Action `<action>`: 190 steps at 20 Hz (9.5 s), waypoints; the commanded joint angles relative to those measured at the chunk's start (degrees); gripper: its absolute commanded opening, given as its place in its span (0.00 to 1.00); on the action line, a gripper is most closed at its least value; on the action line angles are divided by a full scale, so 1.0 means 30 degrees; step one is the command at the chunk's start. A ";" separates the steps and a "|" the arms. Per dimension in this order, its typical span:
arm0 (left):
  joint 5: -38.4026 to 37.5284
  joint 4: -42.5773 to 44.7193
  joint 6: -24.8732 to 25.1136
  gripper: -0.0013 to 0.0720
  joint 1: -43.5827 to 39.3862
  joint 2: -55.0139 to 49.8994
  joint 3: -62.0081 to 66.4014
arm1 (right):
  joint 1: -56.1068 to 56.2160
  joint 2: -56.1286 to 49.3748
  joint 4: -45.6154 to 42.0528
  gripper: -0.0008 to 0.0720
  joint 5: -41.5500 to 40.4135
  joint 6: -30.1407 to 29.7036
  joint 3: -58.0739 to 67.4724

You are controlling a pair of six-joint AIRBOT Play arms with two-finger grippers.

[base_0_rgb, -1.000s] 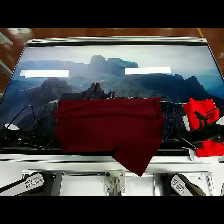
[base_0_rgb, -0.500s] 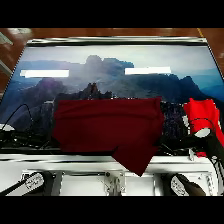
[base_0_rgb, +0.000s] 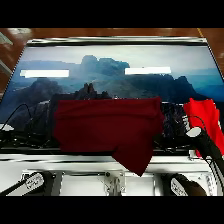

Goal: Fold the shirts.

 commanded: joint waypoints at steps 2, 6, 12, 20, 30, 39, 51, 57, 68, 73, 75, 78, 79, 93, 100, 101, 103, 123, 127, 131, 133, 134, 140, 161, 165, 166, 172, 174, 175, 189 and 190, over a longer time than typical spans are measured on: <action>0.0284 -0.0197 0.0867 0.07 0.0029 0.0255 0.1107 | 0.0175 0.0015 0.1887 0.10 0.0954 -0.1195 0.2484; 0.0874 -0.1749 0.0860 0.07 0.0029 0.0685 0.3869 | 0.0182 0.0007 0.2412 0.10 -0.2047 -0.0087 0.5756; 0.5457 -0.2798 -0.0102 0.07 -0.2208 -0.0066 0.6907 | 0.0299 -0.3126 0.4233 0.10 -0.6091 0.0022 0.9041; 0.5632 -0.2790 -0.2871 0.07 -0.3883 -0.7308 1.2116 | 0.2229 -1.0171 0.4277 0.10 -0.9041 0.0073 1.3733; 0.1042 -0.2754 -0.4058 0.82 -0.2441 -0.8961 1.4462 | 0.0051 -1.0695 -0.3351 0.96 -0.2812 -0.0175 1.4061; -0.0918 -0.2790 -0.4539 0.81 -0.2914 -0.7890 1.5482 | -0.0882 -1.2830 0.1413 0.96 -0.1639 0.0430 1.4061; -0.0619 -0.4007 -0.4240 0.14 -0.6149 -0.7555 1.5475 | 0.0444 -0.9974 0.2251 0.10 -0.0240 -0.0401 1.4090; 0.5508 -0.4080 -0.4277 0.07 -1.2837 -0.7905 1.5089 | 0.0539 -0.3978 0.2178 0.10 0.3249 0.1770 1.4083; 1.1635 -1.0397 -0.5610 0.07 -2.3037 -1.1526 1.5118 | 0.0539 0.3133 0.1705 0.10 0.6572 0.4838 1.4083; 1.4746 -1.4149 -0.5588 0.07 -2.4079 -1.2845 1.5125 | 0.0539 0.4634 0.1690 0.10 0.7453 0.5027 1.4083; 1.4324 -1.4069 -0.5311 0.07 -2.3299 -1.2509 1.5198 | 0.0539 0.4677 0.1690 0.10 0.7293 0.5071 1.4069; 1.4273 -1.2684 -0.4546 0.07 -2.1500 -1.0550 1.5205 | 0.0976 0.4357 0.2266 0.10 0.5370 0.5027 1.4061; 1.4273 -1.1533 -0.4452 0.07 -2.0604 -0.9602 1.5205 | 0.1668 0.4138 0.2470 0.10 0.4371 0.4983 1.4061; 1.0775 -0.8816 -0.4459 0.07 -0.6098 0.5865 1.5205 | 1.8207 -1.1642 0.8888 0.34 -1.6553 0.4962 1.4294; 0.7621 -0.8743 -0.4452 0.07 -0.5421 0.6841 1.4914 | 1.5613 -0.9435 0.7912 0.83 -1.4622 0.2732 1.4644; 0.7628 -0.8728 -0.4459 0.07 -0.5421 0.6783 1.4826 | 1.4630 -0.8619 0.6062 0.83 -1.2699 0.2674 1.4644; 0.7606 -0.8517 -0.4452 0.07 -0.5421 0.6681 1.4746 | 1.2247 -0.7023 0.0714 0.83 -0.6768 0.2914 1.4644; 0.7038 -0.7766 -0.4466 0.07 -0.5428 0.6623 1.4746 | 0.6849 -0.9770 1.2131 0.62 -0.5668 -0.2339 0.6652; 0.7031 -0.7752 -0.4532 0.07 -0.5428 0.6623 1.4746 | 0.6178 -0.9697 1.3406 0.10 -0.4175 -0.5399 0.7402; 0.6674 -0.7759 -0.4743 0.07 -0.5428 0.6623 1.4746 | 0.3118 -0.7257 1.3355 0.10 -0.1690 -0.5982 1.0244; 0.6309 -0.7759 -0.4750 0.07 -0.5435 0.6623 1.4746 | 0.0787 -0.5566 1.3012 0.10 -0.1399 -0.4925 1.1846; 0.6142 -0.7759 -0.4750 0.07 -0.5435 0.6623 1.4746 | -0.0532 -0.4801 1.2546 0.10 -0.1384 -0.4131 1.2662; 0.6025 -0.7752 -0.4743 0.07 -0.6149 0.6623 1.4746 | -0.8349 -0.3082 0.9318 0.10 0.0670 -0.1217 1.6109; 0.6025 -0.7759 -0.4736 0.07 -0.6776 0.6637 1.4746 | -1.8819 -0.2958 -0.1545 0.10 0.7876 -0.0095 1.6247; 0.6251 -0.7759 -0.4736 0.07 -0.6776 0.6623 1.4746 | -1.8921 -0.2535 -0.3650 0.10 0.9617 0.1457 1.4324; 0.6266 -0.7759 -0.4736 0.07 -0.6776 0.6623 1.4746 | -1.8921 -0.2470 -0.3920 0.10 0.9945 0.1690 1.3879; 0.6251 -0.7759 -0.4736 0.07 -0.6776 0.6623 1.4746 | -1.8921 -0.2361 -0.6535 0.10 1.0032 0.3147 1.2109; 0.6251 -0.7759 -0.4736 0.07 -0.6776 0.6623 1.4746 | -1.8921 -0.2361 -0.6900 0.10 0.9850 0.3373 1.1511; 0.6251 -0.7759 -0.4736 0.07 -0.6776 0.6623 1.4746 | -1.8921 -0.2361 -0.7206 0.10 0.9806 0.3432 1.1329; 0.4379 0.4313 -0.9384 0.07 -1.1336 0.2994 1.4936 | -1.3391 -0.1887 -0.1821 0.79 0.3956 0.2120 2.1340; 0.3708 0.6477 -1.0433 0.07 -1.2254 0.2004 1.5242 | -1.1183 -0.1770 -0.1639 0.79 0.3082 0.2127 2.1660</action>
